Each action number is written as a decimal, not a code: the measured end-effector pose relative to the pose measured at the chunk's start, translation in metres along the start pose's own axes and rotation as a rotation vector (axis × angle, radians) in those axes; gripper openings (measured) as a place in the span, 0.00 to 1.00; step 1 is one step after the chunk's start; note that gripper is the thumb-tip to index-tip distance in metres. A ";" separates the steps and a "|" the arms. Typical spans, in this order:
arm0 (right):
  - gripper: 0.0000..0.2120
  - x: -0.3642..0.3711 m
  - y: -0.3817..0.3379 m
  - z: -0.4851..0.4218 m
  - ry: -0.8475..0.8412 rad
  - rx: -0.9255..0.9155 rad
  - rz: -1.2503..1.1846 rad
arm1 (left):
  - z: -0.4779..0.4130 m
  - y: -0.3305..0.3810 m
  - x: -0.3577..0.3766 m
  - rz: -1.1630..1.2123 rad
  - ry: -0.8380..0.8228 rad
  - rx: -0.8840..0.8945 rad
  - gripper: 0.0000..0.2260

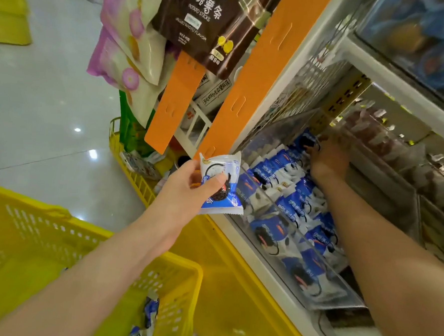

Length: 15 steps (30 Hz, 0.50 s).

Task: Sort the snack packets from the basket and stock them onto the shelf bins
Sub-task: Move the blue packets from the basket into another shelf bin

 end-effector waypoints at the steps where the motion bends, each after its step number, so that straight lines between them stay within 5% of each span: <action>1: 0.23 -0.002 -0.005 0.004 -0.012 -0.020 0.042 | 0.000 0.001 -0.001 0.008 -0.011 -0.003 0.08; 4: 0.26 -0.015 -0.032 0.032 0.010 -0.203 0.045 | 0.002 0.003 -0.001 0.075 -0.073 -0.021 0.14; 7: 0.20 -0.032 -0.063 0.078 -0.021 -0.367 -0.232 | 0.005 0.002 0.002 0.194 -0.078 -0.089 0.13; 11: 0.16 -0.054 -0.093 0.152 -0.369 -0.325 -0.568 | 0.019 0.001 0.007 0.334 -0.104 -0.183 0.10; 15: 0.23 -0.068 -0.104 0.210 -0.566 -0.260 -0.696 | 0.040 0.003 0.010 0.312 -0.089 -0.087 0.10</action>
Point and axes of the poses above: each hand's wrist, its own z-axis away from the middle knuckle, its own x-axis out of the palm, y = z × x, the point moved 1 cm from there along -z, towards the middle knuckle, and after that the axes turned 15 degrees about -z, right-handed, at the moved point
